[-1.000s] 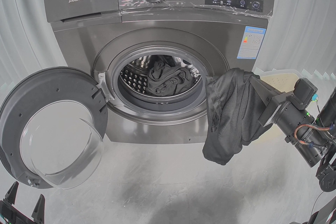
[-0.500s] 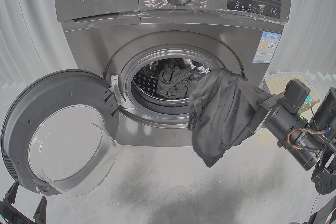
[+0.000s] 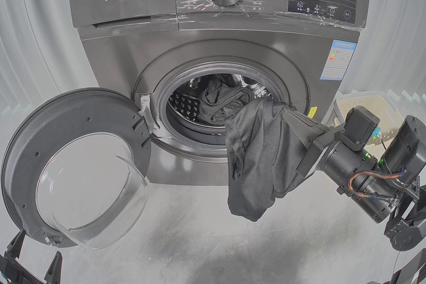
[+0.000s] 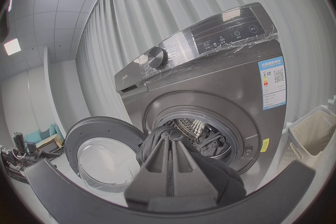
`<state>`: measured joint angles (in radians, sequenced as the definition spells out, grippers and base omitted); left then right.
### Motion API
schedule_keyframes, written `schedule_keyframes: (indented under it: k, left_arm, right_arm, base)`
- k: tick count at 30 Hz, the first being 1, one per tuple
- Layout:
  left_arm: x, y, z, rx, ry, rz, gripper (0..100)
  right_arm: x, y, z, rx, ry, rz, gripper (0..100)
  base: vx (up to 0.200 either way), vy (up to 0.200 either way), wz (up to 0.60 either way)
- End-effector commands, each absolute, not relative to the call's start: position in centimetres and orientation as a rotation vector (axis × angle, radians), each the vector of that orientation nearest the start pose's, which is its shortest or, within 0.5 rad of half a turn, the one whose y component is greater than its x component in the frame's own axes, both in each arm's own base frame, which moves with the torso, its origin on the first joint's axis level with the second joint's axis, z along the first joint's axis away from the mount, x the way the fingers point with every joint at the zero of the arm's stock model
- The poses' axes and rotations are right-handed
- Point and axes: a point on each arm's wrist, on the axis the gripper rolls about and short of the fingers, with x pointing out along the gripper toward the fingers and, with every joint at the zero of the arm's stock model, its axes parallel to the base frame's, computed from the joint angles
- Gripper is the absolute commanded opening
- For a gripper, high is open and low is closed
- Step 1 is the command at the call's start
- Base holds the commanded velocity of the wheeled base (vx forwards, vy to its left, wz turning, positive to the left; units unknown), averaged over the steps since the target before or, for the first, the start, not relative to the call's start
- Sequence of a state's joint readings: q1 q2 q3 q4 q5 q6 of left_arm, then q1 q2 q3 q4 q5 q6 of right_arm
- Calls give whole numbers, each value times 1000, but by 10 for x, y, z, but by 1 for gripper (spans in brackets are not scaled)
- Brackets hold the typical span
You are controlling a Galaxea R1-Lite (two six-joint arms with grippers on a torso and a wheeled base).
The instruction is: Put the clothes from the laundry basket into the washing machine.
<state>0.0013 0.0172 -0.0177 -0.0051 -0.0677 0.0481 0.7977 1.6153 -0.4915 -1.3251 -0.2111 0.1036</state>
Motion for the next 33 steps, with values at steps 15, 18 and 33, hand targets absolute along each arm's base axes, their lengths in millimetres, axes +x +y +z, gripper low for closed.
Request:
schedule_keyframes:
  k: [15,18,33]
  left_arm:
    - [12,-7,174,3,-1,-333,100]
    - [41,-9,173,20,56,-387,100]
    - [112,-35,172,28,204,-628,100]
  right_arm:
    - [198,205,204,248,-206,618,0]
    - [199,210,210,262,-230,629,0]
    - [212,231,212,266,-245,675,0]
  base:
    - [0,0,0]
    - [0,0,0]
    - [0,0,0]
